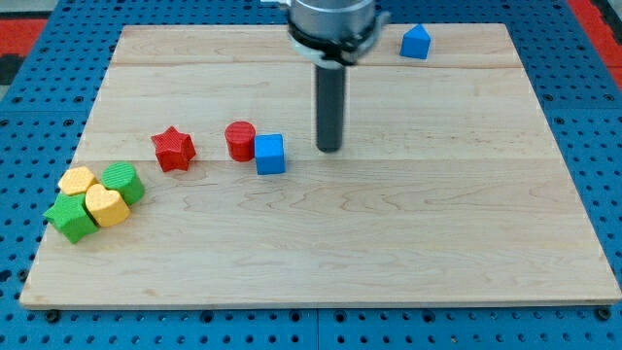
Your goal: Separate the red circle and the blue cube
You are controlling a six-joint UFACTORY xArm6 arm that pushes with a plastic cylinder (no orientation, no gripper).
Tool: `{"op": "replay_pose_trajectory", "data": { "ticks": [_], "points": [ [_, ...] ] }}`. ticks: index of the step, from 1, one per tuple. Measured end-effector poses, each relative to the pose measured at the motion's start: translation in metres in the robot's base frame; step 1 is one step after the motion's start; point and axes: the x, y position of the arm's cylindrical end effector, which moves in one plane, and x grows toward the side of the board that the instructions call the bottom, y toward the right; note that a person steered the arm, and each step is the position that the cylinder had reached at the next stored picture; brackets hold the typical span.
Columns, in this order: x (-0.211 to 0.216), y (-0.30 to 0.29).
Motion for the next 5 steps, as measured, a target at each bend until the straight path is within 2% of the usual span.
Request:
{"op": "replay_pose_trajectory", "data": {
  "ticks": [1,2,4,5],
  "points": [
    [0.054,-0.018],
    [0.047,-0.09],
    [-0.039,-0.114],
    [-0.055,-0.089]
  ]
}}
